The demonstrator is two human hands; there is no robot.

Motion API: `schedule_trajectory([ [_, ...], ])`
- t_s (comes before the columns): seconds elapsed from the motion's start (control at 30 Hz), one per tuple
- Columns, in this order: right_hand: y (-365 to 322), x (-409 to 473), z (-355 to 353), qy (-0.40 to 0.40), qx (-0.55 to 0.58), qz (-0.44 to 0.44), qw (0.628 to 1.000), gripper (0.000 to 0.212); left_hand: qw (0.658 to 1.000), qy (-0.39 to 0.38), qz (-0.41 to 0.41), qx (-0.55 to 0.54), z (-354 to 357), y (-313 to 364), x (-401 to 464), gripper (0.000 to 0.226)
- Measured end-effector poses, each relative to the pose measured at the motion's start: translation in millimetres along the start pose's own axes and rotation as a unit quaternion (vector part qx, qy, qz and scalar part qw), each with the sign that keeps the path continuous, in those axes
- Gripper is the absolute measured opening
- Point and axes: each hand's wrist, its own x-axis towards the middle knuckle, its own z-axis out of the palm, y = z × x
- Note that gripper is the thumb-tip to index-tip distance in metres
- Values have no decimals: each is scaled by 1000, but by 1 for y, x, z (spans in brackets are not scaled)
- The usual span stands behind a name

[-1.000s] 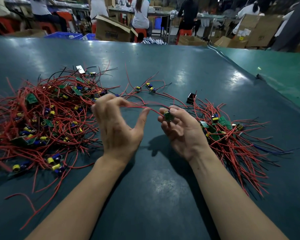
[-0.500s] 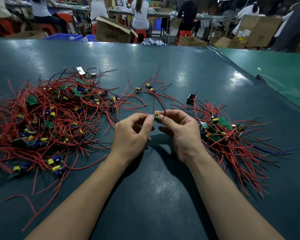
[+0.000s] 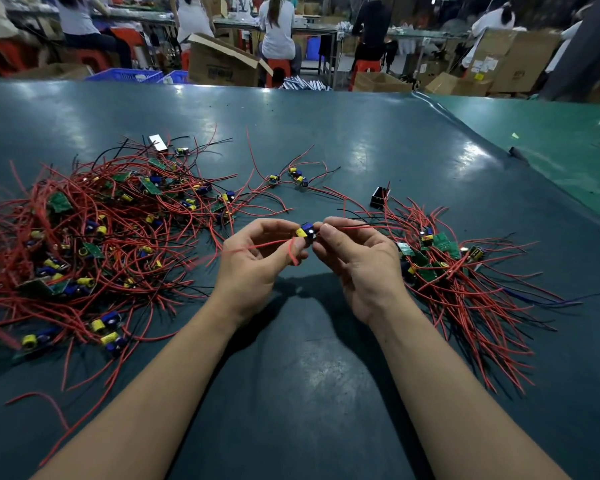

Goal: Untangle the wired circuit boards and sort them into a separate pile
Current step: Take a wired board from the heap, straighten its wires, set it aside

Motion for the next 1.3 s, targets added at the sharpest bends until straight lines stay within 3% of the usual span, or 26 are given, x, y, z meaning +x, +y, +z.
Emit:
schedule_trajectory([
  [0.2, -2, 3, -2, 30, 84, 48, 995, 6, 999, -32, 8, 0, 1, -2, 0, 23],
  [0.37, 1, 3, -3, 44, -66, -50, 996, 10, 999, -46, -1, -2, 2, -2, -2, 23],
  [0.5, 2, 0, -1, 29, -102, -82, 991, 13, 999, -36, -7, 7, 5, -1, -4, 35],
  [0.73, -1, -1, 0, 8, -57, -14, 998, 14, 998, 18, -44, -34, 2, -3, 2, 20],
  [0.93, -3, 3, -6, 12, -24, 65, 998, 12, 984, -30, -102, -144, -1, -2, 3, 25],
  [1.17, 11, 3, -2, 35, -105, 28, 993, 13, 994, -7, -62, -86, -4, -3, 5, 30],
  [1.3, 12, 3, 0, 54, -94, 21, 994, 15, 997, -13, -55, -55, 0, -3, 3, 28],
])
